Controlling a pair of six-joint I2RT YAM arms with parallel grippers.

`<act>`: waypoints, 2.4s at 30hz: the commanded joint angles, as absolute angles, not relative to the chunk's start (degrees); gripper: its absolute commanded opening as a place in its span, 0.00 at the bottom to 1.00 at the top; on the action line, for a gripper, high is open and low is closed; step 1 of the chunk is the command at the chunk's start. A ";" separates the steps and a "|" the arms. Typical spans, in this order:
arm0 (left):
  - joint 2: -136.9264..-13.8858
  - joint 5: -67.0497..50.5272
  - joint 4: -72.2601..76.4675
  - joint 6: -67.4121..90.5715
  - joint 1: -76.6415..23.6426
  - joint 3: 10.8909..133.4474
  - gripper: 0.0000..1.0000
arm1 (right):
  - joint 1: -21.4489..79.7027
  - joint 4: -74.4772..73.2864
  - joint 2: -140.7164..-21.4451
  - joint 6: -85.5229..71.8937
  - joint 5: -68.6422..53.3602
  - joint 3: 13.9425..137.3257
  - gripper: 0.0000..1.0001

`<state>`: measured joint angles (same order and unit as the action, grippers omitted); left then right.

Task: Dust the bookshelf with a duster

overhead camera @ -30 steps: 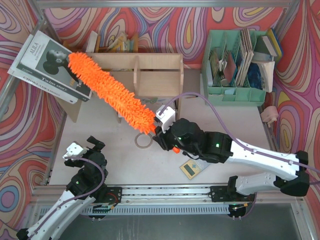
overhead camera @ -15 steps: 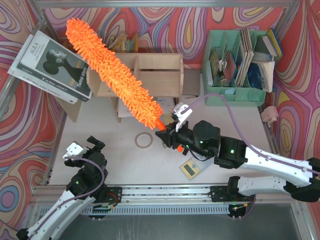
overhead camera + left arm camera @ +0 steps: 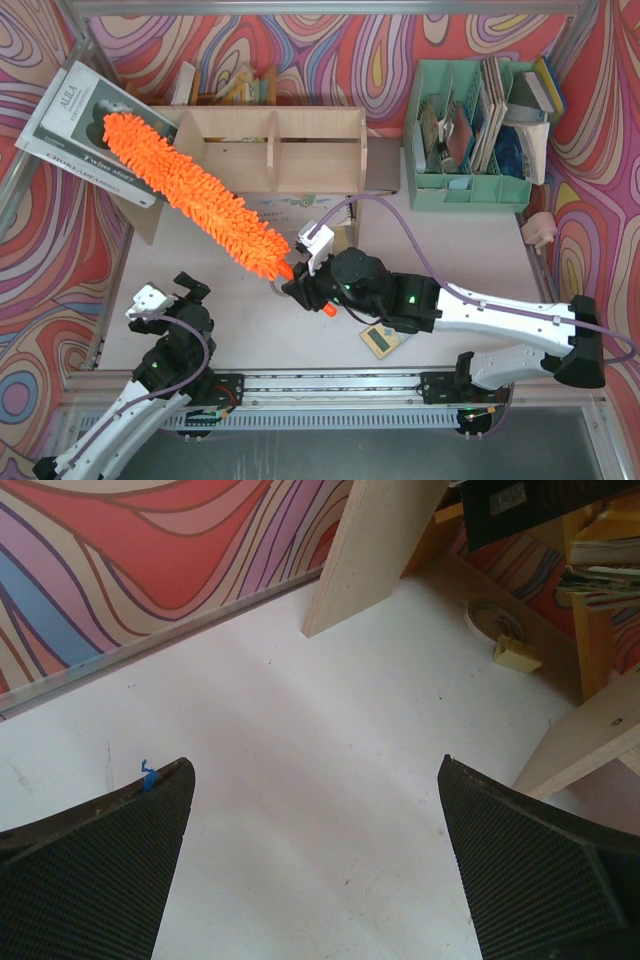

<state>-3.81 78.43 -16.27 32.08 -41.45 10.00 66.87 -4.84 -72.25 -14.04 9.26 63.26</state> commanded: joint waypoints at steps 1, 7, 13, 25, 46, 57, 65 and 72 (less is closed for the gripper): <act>-3.42 78.13 -15.20 31.20 -41.13 8.96 0.99 | 67.24 0.00 -72.05 -15.17 10.46 66.46 0.00; -3.56 78.05 -15.23 31.03 -41.12 8.96 0.99 | 67.24 -2.74 -72.35 -17.68 15.14 64.73 0.00; -4.16 77.75 -13.24 30.75 -41.13 8.88 0.99 | 67.24 -1.87 -72.43 -17.29 13.40 66.06 0.00; -2.93 77.89 -13.67 30.77 -41.05 8.70 0.98 | 70.96 0.63 -79.82 -13.89 7.40 75.20 0.00; -2.67 77.98 -13.95 30.94 -41.05 8.70 0.98 | 70.83 -6.95 -75.49 -19.16 25.01 72.11 0.00; -3.30 76.41 -13.39 30.94 -41.04 8.72 0.99 | 70.76 2.00 -60.32 -1.89 20.51 59.79 0.00; -13.90 66.69 -6.11 31.70 -41.04 16.20 0.98 | 70.80 7.23 -51.25 7.87 22.16 48.78 0.00; -23.50 54.80 -11.42 33.28 -41.04 30.93 0.98 | 70.66 14.10 -47.58 14.47 28.91 39.93 0.00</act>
<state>-22.37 63.81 -10.59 32.49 -41.23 25.02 70.83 3.05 -50.17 8.95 23.24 42.83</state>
